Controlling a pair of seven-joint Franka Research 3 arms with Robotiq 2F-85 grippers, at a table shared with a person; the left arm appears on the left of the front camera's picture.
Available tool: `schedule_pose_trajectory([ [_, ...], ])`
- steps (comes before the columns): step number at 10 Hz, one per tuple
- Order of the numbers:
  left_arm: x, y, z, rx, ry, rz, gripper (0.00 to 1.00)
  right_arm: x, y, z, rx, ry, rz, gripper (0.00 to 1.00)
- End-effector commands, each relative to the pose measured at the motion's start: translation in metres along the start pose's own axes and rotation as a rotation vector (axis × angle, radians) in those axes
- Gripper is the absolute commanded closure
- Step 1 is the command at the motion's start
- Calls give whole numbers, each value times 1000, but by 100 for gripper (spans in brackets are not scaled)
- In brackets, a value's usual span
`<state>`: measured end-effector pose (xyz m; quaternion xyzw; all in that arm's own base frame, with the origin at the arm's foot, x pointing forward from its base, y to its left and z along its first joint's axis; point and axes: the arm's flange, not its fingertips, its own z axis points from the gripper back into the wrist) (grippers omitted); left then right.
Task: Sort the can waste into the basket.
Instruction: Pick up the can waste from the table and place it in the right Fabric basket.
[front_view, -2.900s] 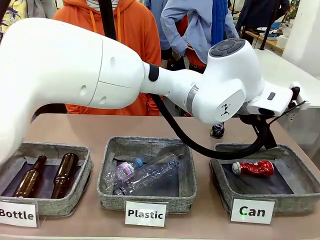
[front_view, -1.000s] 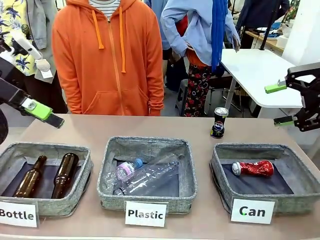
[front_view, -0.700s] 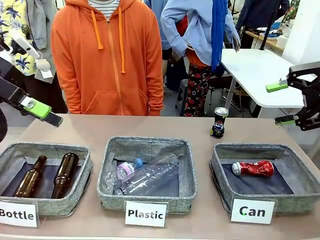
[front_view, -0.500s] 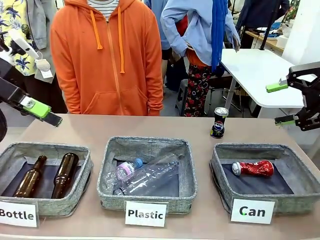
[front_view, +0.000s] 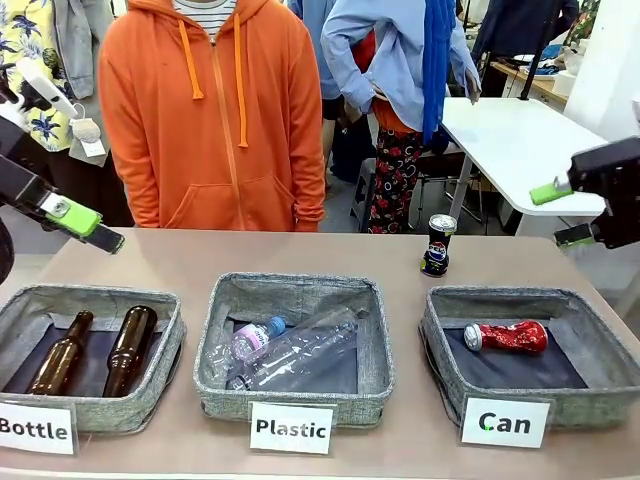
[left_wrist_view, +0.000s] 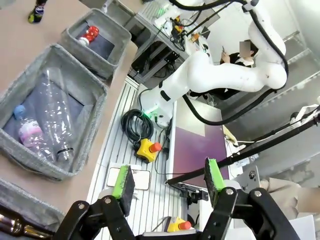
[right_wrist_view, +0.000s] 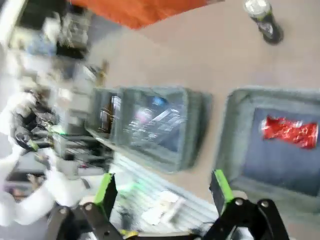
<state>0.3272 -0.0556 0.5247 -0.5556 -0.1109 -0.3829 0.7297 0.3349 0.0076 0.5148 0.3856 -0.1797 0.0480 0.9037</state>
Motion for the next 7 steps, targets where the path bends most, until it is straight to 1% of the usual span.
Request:
schedule_pose_trajectory([
  [1, -1, -2, 2, -9, -5, 0, 25, 40, -72, -68, -134, -10, 547, 0],
  [2, -1, -2, 2, -9, -5, 0, 25, 40, -93, -92, -236, -19, 659, 0],
  [3, -1, -2, 2, -9, -5, 0, 25, 44, -105, -101, -282, -38, 698, 0],
  [4, -1, -2, 2, -9, -5, 0, 25, 47, -106, -96, -289, -109, 717, 0],
  [5, -1, -2, 2, -9, -5, 0, 25, 44, -92, -82, -259, -160, 668, 0],
  [6, -1, -2, 2, -9, -5, 0, 25, 37, -104, -101, -297, 92, 599, 0],
  [7, -1, -2, 2, -9, -5, 0, 25, 37, -104, -101, -297, 92, 599, 0],
])
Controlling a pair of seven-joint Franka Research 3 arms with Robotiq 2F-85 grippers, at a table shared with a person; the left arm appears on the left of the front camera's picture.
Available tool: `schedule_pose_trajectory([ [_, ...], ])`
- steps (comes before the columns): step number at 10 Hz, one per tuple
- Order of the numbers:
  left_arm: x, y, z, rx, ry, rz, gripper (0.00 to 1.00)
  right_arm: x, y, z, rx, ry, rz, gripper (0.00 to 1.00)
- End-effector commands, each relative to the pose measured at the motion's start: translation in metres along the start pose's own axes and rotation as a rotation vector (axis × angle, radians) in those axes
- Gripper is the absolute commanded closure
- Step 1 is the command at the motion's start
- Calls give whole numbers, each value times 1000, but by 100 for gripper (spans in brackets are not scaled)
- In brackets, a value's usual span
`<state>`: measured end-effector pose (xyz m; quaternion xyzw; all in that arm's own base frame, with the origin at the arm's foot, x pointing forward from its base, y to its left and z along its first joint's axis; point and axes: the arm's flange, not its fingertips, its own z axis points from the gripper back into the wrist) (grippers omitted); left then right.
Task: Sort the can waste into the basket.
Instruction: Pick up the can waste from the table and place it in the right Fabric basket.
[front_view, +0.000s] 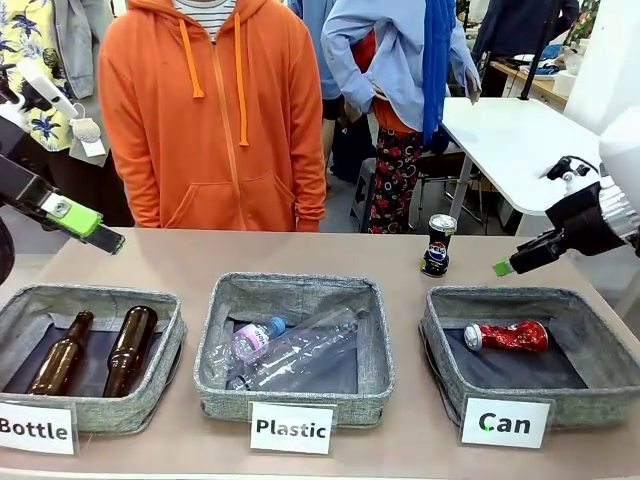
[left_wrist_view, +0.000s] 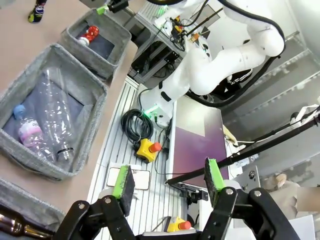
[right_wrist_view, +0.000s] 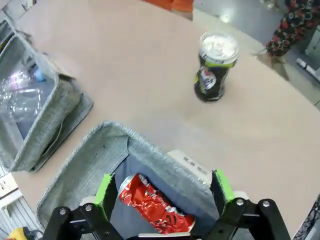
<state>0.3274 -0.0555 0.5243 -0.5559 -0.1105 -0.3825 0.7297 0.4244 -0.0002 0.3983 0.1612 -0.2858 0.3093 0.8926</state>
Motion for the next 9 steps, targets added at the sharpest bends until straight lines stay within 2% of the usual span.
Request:
schedule_pose_trajectory([
  [1, -1, -2, 2, -9, -4, -2, 25, -2, 5, -6, 44, 59, -40, 0],
  [3, -1, -2, 2, -9, -4, -2, 25, -5, 3, -6, 24, 25, -11, 0],
  [4, -1, -2, 2, -9, -4, -2, 25, 9, -21, -4, -18, -86, 36, 0],
  [5, -1, -2, 2, -9, -4, -2, 25, 18, -52, -11, 177, -133, 104, 0],
  [6, -1, -2, 2, -9, -4, -2, 25, 27, -84, -18, 452, -267, 226, 0],
  [7, -1, -2, 2, -9, -4, -2, 25, 29, -111, -18, 524, -408, 250, 0],
  [8, -1, -2, 2, -9, -4, -2, 25, 29, -132, -13, 522, -494, 269, 0],
  [9, -1, -2, 2, -9, -4, -2, 25, 29, -148, -17, 555, -492, 287, 0],
])
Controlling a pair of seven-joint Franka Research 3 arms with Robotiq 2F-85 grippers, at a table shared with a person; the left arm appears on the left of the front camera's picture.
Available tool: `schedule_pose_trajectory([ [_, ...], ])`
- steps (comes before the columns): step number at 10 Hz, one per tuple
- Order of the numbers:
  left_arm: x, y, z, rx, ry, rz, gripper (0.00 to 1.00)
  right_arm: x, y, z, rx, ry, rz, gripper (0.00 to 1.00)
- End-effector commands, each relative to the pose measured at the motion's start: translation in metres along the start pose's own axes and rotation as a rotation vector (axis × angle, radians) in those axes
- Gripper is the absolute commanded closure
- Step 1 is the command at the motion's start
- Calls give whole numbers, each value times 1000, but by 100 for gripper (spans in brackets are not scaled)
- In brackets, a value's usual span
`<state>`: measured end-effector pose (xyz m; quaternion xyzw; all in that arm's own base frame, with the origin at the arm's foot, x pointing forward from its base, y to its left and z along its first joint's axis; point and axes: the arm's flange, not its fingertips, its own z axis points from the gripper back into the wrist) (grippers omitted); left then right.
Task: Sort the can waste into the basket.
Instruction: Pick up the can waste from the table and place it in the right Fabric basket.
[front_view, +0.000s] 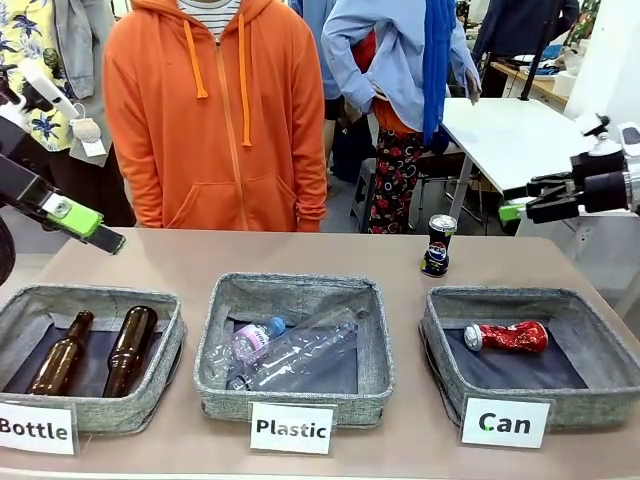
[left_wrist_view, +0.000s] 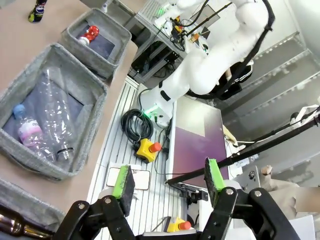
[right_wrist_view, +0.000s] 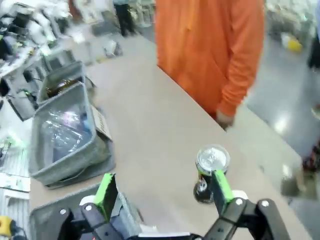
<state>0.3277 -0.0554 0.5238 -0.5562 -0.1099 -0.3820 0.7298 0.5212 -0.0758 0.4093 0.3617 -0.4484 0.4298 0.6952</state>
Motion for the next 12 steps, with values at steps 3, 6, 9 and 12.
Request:
schedule_pose_trajectory([
  [3, -1, -3, 2, -8, -4, -3, 25, -47, -68, -13, 174, -24, -49, 0],
  [6, -1, -3, 2, -8, -4, -3, 25, -77, -93, -35, 66, 36, 57, 0],
  [9, -1, -3, 2, -8, -4, -3, 25, -98, -107, -61, 69, 54, 129, 0],
  [12, -1, -3, 2, -8, -4, -3, 25, -107, -112, -86, 75, 48, 188, 0],
])
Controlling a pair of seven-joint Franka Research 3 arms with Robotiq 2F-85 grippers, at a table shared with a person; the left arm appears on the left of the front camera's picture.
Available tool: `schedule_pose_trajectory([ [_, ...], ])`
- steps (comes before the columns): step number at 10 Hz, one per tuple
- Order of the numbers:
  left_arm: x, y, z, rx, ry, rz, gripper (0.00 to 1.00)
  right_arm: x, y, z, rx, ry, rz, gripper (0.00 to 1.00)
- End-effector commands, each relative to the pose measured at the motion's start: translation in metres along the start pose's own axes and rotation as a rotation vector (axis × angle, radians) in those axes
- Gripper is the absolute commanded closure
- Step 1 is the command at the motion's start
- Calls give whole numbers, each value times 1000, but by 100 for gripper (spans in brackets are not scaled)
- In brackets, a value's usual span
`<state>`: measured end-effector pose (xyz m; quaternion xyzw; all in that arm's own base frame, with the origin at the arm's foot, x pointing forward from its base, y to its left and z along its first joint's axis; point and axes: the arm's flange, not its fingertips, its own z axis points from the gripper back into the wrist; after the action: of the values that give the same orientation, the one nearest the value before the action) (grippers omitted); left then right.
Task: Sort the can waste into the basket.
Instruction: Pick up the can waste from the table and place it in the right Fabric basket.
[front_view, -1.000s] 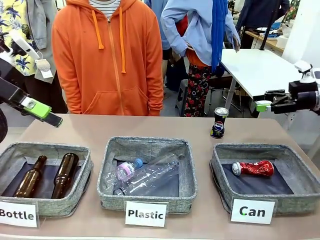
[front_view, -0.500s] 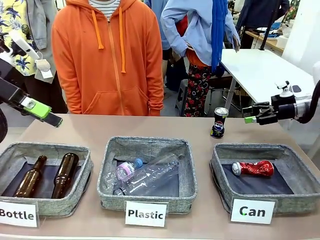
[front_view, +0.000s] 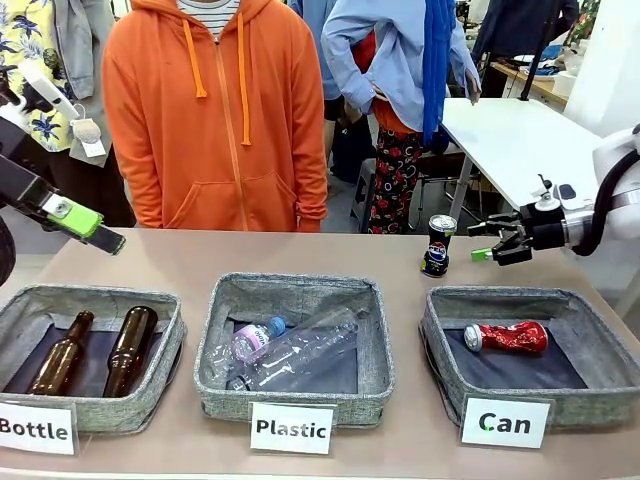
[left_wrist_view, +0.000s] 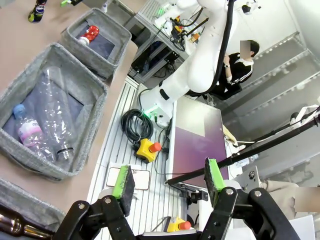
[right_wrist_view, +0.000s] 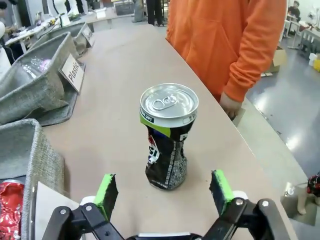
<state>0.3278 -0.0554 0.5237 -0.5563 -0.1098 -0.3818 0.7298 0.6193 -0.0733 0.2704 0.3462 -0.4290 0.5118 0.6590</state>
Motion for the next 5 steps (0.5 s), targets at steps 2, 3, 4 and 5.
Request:
schedule_pose_trajectory([
  [2, -1, -3, 2, -8, -4, -3, 25, -7, -11, -23, -29, -41, 3, 0],
  [3, -1, -3, 2, -8, -4, -3, 25, -7, -12, -29, -21, -53, 3, 0],
  [4, -1, -3, 2, -8, -4, -3, 25, -7, -13, -36, -28, -53, -5, 0],
  [5, -1, -3, 2, -8, -4, -3, 25, -7, -14, -42, -53, -61, 1, 0],
])
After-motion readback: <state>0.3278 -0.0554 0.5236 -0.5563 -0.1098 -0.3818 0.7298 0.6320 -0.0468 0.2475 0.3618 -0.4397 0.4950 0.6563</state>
